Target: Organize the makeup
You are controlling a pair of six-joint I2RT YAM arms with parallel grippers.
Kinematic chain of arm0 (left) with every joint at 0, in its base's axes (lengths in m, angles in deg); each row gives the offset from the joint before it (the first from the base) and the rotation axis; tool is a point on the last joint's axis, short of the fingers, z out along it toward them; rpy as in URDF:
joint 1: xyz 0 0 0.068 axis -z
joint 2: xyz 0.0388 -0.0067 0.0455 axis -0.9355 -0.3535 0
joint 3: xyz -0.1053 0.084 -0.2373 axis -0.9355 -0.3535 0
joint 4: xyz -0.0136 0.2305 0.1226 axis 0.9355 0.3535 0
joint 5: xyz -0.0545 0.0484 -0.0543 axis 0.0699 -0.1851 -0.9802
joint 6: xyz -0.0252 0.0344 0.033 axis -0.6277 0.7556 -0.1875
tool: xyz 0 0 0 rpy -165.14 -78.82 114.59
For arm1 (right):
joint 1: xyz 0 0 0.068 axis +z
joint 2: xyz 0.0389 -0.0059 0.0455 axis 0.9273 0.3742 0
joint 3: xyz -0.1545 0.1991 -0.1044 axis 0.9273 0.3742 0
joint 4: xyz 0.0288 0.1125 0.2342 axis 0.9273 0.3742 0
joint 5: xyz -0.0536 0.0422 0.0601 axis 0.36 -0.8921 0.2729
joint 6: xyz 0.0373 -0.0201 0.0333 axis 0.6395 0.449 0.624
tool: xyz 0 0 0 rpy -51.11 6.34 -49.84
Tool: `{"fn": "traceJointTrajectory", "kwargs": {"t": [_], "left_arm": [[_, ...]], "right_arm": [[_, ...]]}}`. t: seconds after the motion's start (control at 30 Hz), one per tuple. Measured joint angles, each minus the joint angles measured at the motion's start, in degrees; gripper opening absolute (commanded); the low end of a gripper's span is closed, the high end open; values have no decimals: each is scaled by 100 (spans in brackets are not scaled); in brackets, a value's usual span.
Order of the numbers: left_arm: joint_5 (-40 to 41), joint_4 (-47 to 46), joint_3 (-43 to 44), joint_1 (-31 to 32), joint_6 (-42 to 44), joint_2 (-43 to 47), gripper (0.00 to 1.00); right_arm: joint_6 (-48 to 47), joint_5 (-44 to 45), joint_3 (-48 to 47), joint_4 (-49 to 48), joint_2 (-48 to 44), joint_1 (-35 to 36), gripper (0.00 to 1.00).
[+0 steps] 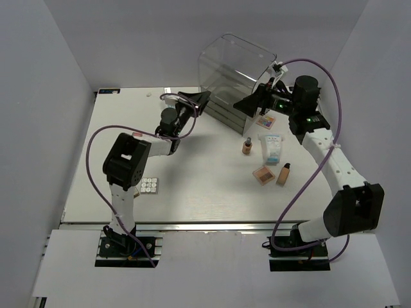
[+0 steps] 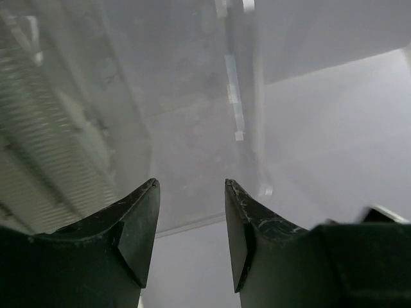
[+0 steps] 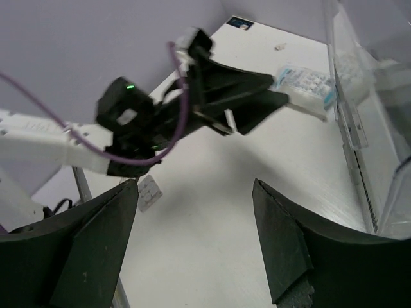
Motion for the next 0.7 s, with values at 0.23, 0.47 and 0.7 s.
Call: {"fn": "traceJointTrajectory", "kwargs": {"t": [0.23, 0.47, 0.7], "left_arm": [[-249, 625, 870, 7, 232, -994, 55], [-352, 1049, 1327, 70, 376, -1364, 54], [-400, 1121, 1604, 87, 396, -1401, 53]], "right_arm": [[-717, -334, 149, -111, -422, 22, 77], [-942, -337, 271, -133, -466, 20, 78], [-1019, -337, 275, -140, -463, 20, 78]]}}
